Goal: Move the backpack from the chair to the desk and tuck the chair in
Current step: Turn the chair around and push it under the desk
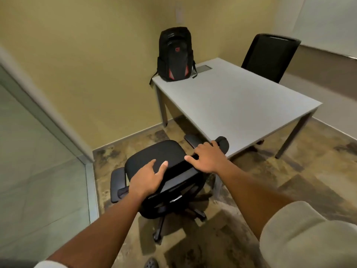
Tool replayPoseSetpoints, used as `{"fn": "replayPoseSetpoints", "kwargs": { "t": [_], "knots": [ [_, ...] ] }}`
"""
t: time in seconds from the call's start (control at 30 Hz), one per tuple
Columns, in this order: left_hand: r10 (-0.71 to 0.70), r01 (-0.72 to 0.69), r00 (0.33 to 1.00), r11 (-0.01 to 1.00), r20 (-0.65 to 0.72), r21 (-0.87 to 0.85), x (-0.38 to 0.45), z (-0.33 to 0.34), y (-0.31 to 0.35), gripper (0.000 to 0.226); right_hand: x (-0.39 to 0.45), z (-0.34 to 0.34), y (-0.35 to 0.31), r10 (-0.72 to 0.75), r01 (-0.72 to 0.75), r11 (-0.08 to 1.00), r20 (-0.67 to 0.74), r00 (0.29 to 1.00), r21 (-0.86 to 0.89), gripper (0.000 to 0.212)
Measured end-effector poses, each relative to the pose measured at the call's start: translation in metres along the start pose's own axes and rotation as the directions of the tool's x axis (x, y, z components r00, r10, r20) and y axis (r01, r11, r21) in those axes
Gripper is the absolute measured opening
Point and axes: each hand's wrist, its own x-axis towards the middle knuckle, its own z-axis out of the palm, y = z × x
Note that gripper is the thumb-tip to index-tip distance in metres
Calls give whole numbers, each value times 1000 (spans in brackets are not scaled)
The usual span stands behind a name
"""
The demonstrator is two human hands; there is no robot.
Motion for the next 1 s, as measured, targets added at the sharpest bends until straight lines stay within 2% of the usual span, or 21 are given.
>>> {"fn": "replayPoseSetpoints", "kwargs": {
  "t": [0.13,0.33,0.47,0.7,1.0],
  "knots": [
    [11,-8,999,998,-48,63,-6,-2,-6,96,-3,4,-13,-23,25,998,30,999,-54,82],
    [18,-4,994,993,-112,120,-6,-6,-29,101,-5,10,-17,-139,140,990,28,990,-20,87],
    [27,-6,989,991,-148,136,-9,-9,-40,100,-3,12,-26,-126,125,992,41,991,15,94],
    [71,-43,968,992,-241,119,-1,-11,-40,93,5,9,-26,-113,113,994,29,993,-6,95],
    [78,-45,967,989,-242,139,34,-26,-51,89,42,13,-31,-82,82,997,71,994,5,94]
  ]
}}
